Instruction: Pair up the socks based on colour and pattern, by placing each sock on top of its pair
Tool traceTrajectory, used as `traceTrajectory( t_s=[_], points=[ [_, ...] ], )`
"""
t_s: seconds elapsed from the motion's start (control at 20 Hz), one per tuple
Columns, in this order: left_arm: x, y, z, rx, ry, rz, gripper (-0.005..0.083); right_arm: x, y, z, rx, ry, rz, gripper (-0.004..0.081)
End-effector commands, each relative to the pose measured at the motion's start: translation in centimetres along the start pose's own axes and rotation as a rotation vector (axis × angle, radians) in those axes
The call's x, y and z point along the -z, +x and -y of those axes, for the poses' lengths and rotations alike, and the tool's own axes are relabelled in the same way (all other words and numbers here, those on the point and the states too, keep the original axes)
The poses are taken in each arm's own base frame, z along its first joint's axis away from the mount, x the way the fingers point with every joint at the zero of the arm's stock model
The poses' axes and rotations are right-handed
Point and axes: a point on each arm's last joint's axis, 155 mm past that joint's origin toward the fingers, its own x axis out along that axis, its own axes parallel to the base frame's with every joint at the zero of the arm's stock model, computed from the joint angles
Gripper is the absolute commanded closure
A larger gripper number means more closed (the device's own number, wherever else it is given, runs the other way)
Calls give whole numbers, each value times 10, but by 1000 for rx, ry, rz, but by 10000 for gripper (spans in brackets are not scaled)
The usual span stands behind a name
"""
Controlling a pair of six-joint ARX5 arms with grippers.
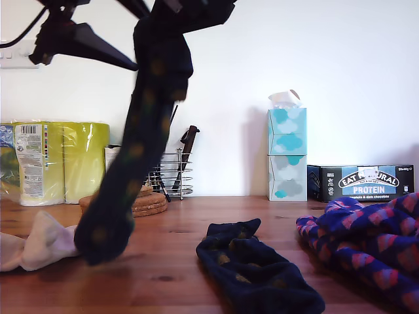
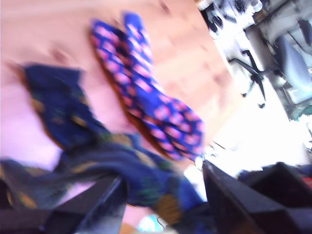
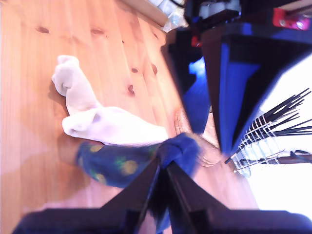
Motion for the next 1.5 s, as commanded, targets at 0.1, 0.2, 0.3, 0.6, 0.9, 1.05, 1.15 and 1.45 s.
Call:
traceTrajectory(
  t_s=[0.1, 0.2, 0.3, 0.6, 0.9, 1.05, 1.15, 1.45],
  points=[
    [-7, -7, -22, -38, -2, 31, 792, 2, -2, 11, 35, 59, -7, 782],
    [-10, -10, -31, -71, 18, 44, 794, 2, -2, 24, 59, 126, -15, 782],
    [-7, -11, -45, -141, 61, 31, 794, 1, -3, 38, 71, 149, -34, 782],
    [28, -19, -71, -269, 153, -72, 795, 20, -7, 93, 112, 198, -94, 782],
    [47, -49, -67, -331, 291, 71, 795, 37, -4, 137, 165, 204, -129, 782],
    [64, -66, -50, -305, 348, 150, 794, 43, 7, 148, 162, 160, -140, 782],
    [70, -77, -38, -285, 360, 206, 794, 54, 19, 158, 171, 117, -171, 782],
    [80, -103, -13, -241, 398, 304, 794, 84, 42, 160, 140, 70, -266, 782]
  ],
)
